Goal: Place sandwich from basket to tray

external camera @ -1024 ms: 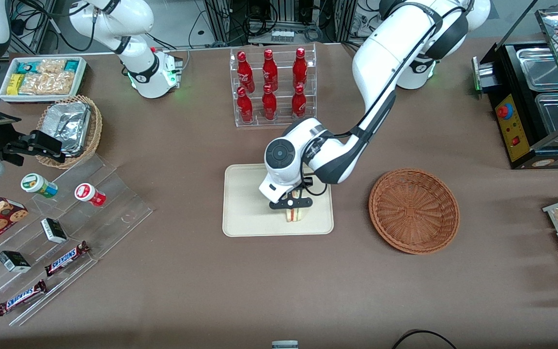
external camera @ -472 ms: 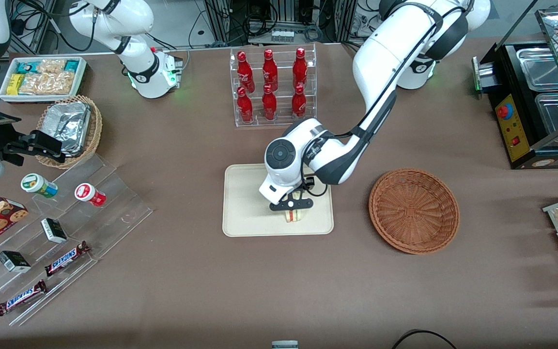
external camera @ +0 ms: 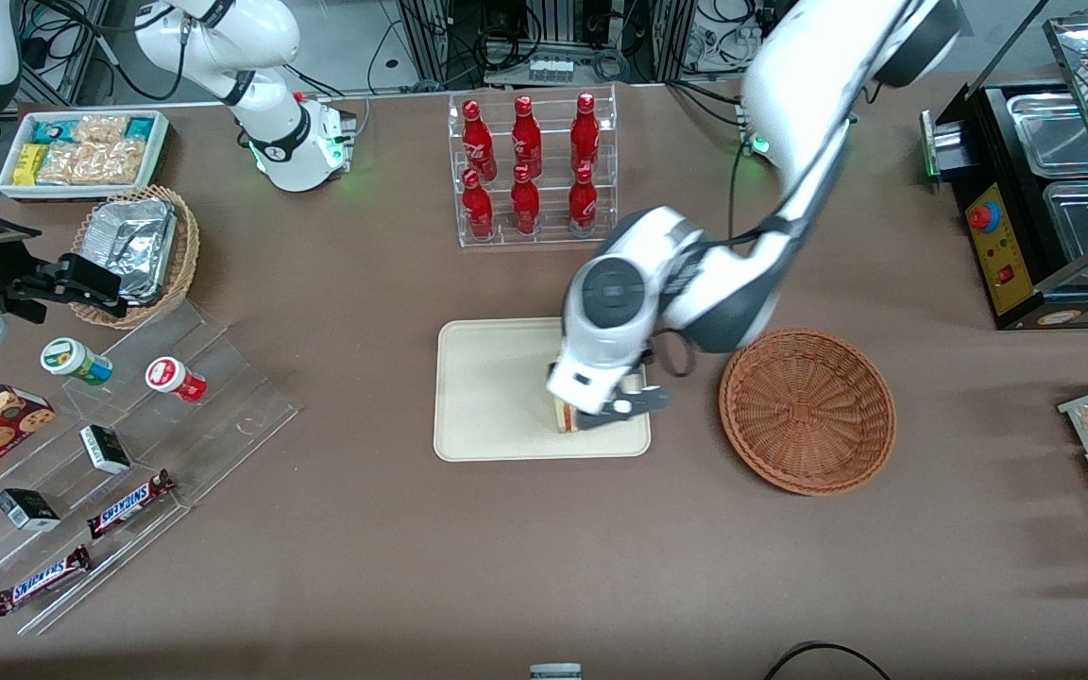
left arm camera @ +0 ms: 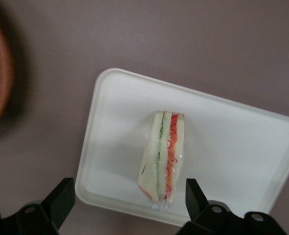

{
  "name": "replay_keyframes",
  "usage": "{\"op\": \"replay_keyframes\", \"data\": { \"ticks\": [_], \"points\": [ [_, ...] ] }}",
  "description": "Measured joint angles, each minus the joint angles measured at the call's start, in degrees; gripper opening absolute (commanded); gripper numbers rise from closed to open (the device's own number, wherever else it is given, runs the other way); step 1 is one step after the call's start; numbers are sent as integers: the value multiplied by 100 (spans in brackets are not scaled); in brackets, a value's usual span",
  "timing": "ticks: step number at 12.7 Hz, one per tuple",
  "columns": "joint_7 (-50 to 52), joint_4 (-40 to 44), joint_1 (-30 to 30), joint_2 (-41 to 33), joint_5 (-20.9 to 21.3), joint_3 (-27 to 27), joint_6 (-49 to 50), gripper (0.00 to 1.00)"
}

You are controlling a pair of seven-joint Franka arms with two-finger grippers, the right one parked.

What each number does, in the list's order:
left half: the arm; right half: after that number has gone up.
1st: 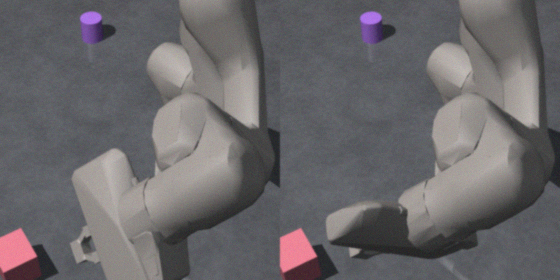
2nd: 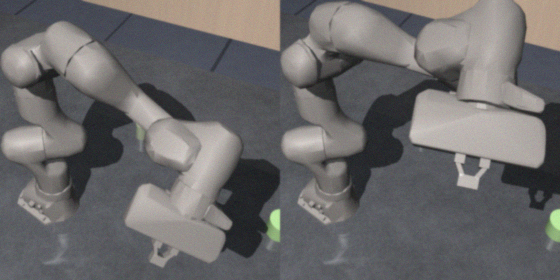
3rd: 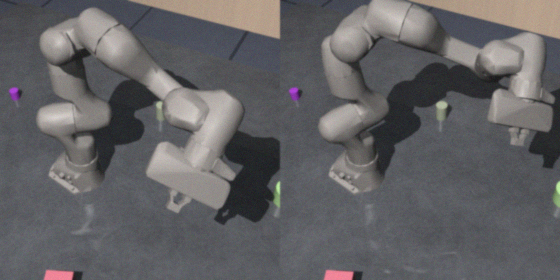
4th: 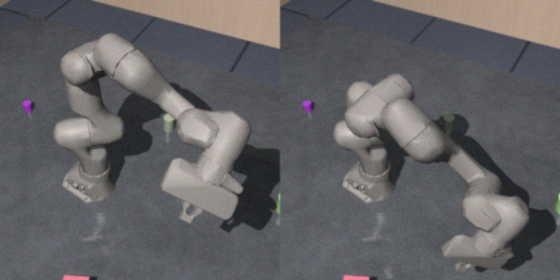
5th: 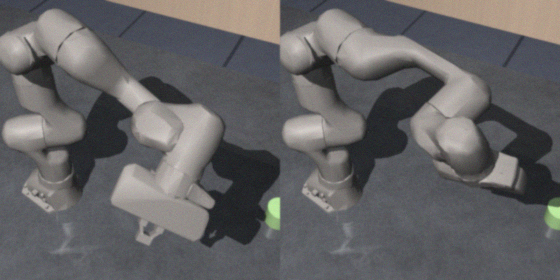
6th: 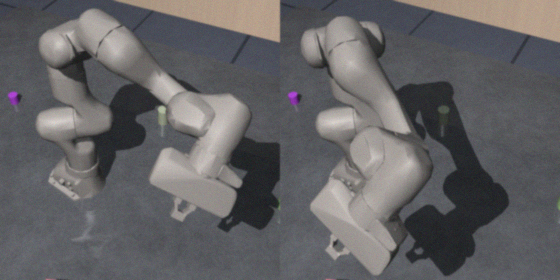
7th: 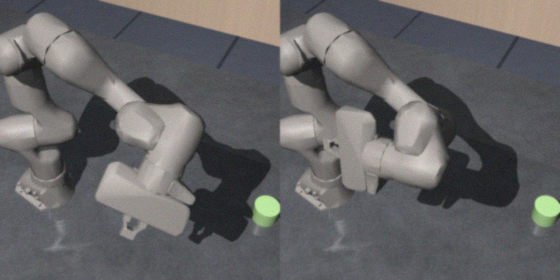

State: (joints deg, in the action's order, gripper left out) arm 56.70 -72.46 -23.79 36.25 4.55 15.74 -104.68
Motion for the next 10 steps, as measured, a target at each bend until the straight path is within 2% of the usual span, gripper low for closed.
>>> {"op": "replay_keyframes", "data": {
  "ticks": [4,8,10],
  "points": [
    [-383,-10,743,-823,-171,-1,916,99],
    [-478,-44,1139,-1166,-164,-13,1487,99],
    [-834,-55,1378,-1250,-156,-29,1684,99]
  ]
}}
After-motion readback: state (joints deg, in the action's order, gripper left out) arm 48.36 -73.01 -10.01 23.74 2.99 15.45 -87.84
